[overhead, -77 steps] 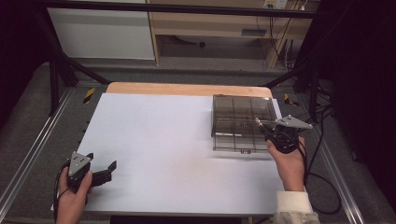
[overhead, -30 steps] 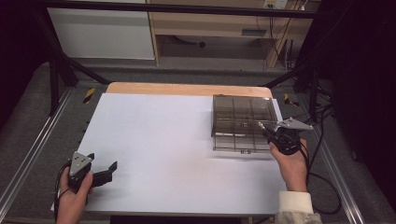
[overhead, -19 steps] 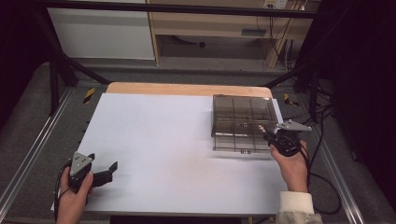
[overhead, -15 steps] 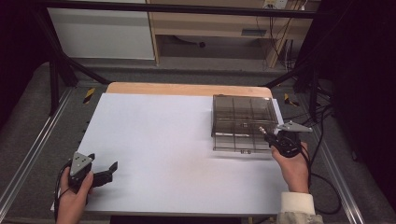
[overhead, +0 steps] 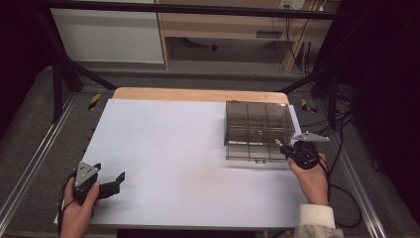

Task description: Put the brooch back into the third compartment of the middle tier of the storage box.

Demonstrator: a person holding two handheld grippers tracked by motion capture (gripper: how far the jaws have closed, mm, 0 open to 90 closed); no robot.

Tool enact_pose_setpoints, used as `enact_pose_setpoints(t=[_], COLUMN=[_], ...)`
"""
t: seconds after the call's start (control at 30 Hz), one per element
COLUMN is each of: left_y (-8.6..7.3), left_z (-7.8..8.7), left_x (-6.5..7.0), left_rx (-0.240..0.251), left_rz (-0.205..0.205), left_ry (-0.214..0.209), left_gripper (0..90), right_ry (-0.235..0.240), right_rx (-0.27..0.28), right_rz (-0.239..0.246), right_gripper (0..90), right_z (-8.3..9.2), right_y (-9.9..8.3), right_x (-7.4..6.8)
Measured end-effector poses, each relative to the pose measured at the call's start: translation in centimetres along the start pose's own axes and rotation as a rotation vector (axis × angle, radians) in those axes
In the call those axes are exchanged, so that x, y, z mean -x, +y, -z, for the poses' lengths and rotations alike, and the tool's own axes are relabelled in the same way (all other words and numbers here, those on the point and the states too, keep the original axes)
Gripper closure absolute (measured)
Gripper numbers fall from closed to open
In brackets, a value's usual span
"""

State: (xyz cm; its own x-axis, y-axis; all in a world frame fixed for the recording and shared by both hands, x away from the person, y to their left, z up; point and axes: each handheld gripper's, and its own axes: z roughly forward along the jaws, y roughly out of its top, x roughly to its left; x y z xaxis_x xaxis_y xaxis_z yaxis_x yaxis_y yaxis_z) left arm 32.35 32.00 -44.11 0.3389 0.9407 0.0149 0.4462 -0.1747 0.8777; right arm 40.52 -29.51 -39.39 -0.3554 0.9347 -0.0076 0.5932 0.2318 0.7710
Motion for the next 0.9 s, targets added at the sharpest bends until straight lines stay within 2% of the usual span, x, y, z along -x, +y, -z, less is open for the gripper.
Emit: enact_pose_setpoints(t=[0.37,0.43,0.47,0.73,0.9], left_y=[-0.02,-0.02,-0.01,-0.01,0.0], left_z=[-0.07,-0.07,-0.05,-0.06,-0.05], left_x=[0.03,0.03,0.02,0.03,0.05], left_rx=[0.0,0.0,0.0,0.001,-0.001], left_rz=[0.0,0.0,0.001,0.001,-0.001], left_ry=[-0.002,-0.001,-0.001,0.0,-0.002], left_gripper=[7.0,6.8,6.7,6.8,6.8], right_ry=[0.019,0.018,0.019,0.014,0.017], right_rx=[-0.031,-0.02,-0.014,0.035,0.027], right_rz=[0.015,0.016,0.001,-0.036,-0.032], right_gripper=[80.1,75.4,73.4,72.5,73.5], right_z=[-0.86,-0.92,-0.83,-0.19,-0.34], right_y=[-0.21,-0.3,-0.32,-0.11,-0.12], right_x=[-0.19,-0.09,0.04,0.42,0.25])
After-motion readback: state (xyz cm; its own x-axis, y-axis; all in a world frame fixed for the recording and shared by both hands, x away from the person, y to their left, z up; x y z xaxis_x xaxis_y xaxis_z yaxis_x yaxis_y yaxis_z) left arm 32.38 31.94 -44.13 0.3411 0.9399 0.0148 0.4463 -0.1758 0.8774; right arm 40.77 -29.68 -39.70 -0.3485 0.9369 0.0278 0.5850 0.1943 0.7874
